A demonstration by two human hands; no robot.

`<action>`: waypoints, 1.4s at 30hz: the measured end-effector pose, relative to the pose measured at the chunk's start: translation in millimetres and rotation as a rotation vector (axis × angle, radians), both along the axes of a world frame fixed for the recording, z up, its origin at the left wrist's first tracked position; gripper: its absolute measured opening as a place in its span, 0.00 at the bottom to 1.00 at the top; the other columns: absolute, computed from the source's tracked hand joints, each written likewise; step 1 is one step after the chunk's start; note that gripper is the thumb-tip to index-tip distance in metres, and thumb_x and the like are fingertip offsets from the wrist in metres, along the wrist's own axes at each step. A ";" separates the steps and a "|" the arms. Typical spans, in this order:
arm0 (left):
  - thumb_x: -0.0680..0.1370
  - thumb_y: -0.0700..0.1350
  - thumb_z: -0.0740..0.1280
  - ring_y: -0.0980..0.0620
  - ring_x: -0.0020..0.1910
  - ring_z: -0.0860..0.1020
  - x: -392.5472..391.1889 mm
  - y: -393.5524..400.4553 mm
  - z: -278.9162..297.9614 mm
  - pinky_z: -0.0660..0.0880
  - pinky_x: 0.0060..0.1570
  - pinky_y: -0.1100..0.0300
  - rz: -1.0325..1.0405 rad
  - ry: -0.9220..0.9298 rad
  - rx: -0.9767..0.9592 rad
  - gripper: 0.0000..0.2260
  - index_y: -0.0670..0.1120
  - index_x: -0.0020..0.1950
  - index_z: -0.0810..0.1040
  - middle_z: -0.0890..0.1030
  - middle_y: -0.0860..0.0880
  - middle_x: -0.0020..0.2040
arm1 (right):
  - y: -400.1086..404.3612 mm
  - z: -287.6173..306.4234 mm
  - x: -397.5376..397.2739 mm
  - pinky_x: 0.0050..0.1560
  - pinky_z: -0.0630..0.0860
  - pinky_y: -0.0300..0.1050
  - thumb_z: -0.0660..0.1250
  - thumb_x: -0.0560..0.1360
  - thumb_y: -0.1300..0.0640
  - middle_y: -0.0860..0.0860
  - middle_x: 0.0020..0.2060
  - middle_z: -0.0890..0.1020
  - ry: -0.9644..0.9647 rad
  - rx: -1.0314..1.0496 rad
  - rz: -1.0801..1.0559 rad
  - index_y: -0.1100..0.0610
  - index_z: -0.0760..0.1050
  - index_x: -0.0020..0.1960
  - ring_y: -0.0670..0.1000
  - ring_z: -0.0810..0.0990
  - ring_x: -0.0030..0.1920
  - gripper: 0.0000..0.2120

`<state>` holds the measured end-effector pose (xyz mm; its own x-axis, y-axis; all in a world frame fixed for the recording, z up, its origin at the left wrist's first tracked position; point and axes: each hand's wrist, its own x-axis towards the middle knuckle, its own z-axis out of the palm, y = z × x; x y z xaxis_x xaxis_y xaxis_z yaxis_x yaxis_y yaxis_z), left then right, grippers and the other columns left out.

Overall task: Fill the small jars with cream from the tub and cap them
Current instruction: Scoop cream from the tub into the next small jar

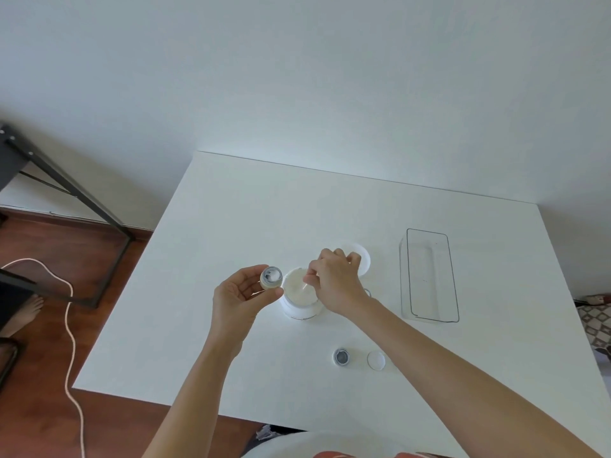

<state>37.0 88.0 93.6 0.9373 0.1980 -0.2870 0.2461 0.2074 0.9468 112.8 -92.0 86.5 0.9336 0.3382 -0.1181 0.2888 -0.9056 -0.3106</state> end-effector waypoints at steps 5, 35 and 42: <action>0.69 0.31 0.78 0.55 0.45 0.85 2.8 -2.2 -2.4 0.80 0.47 0.66 -0.009 0.001 0.000 0.16 0.49 0.50 0.85 0.88 0.49 0.48 | -19.4 12.4 0.9 0.46 0.54 0.47 0.63 0.78 0.52 0.48 0.42 0.78 0.177 0.165 -0.271 0.55 0.79 0.43 0.53 0.76 0.48 0.10; 0.69 0.32 0.79 0.51 0.48 0.86 15.8 -30.0 9.9 0.79 0.47 0.67 -0.118 -0.012 -0.050 0.16 0.50 0.50 0.87 0.88 0.46 0.49 | -32.0 80.4 -33.1 0.46 0.53 0.43 0.66 0.76 0.55 0.45 0.41 0.75 -0.308 0.430 -0.287 0.49 0.79 0.40 0.48 0.74 0.43 0.07; 0.69 0.32 0.78 0.52 0.49 0.86 16.8 -32.4 13.7 0.79 0.47 0.67 -0.128 -0.018 -0.051 0.15 0.50 0.49 0.87 0.88 0.48 0.50 | -44.4 67.9 -44.0 0.49 0.53 0.45 0.72 0.72 0.61 0.45 0.36 0.74 -0.736 0.242 0.054 0.50 0.80 0.39 0.47 0.70 0.42 0.07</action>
